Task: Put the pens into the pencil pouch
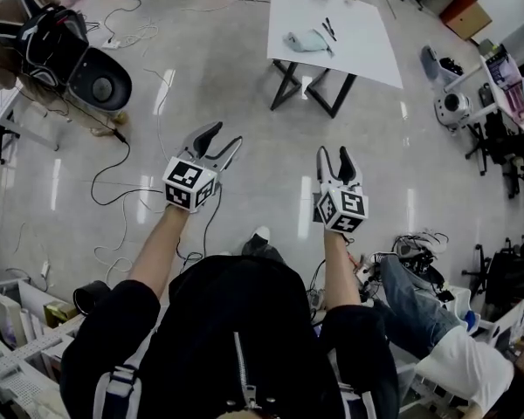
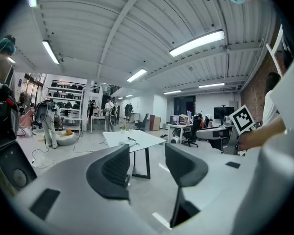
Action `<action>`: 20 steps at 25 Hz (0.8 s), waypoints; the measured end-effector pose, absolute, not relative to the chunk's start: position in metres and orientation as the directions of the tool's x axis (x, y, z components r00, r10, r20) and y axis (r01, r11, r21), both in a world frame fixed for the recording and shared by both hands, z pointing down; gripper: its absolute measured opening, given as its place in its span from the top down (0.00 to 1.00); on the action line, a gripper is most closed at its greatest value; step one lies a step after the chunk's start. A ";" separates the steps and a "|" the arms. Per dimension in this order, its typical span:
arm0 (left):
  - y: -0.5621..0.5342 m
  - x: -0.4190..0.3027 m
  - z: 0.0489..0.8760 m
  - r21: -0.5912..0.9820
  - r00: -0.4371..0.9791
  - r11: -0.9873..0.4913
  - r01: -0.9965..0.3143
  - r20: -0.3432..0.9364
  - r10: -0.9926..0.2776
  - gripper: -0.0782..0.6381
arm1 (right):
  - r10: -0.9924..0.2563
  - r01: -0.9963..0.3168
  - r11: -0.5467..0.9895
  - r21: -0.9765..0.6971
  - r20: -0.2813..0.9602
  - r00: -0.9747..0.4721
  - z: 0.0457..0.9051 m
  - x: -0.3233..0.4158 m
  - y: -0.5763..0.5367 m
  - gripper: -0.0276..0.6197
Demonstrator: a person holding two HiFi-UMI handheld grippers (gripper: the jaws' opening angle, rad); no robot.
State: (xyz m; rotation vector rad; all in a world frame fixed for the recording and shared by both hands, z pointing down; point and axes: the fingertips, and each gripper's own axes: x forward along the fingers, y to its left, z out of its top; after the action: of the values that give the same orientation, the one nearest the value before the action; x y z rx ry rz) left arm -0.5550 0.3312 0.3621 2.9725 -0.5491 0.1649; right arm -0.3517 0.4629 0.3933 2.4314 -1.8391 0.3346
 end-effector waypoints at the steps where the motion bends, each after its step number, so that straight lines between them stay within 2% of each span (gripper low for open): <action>1: 0.328 -0.547 0.361 0.091 0.928 -0.928 -0.362 0.128 -0.350 0.57 | -0.943 -0.960 -0.273 -0.070 0.218 0.252 0.392 -0.344 0.458 0.62; 20: 0.275 -0.425 0.357 0.082 0.914 -0.916 -0.394 0.141 -0.380 0.57 | -0.956 -0.972 -0.216 -0.096 0.225 0.191 0.393 -0.230 0.396 0.61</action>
State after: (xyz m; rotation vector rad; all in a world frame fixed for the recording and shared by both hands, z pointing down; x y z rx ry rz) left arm -0.4247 0.2751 0.3574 2.9661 -0.6017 0.1860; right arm -0.2301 0.3962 0.3931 2.3706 -1.9225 0.3640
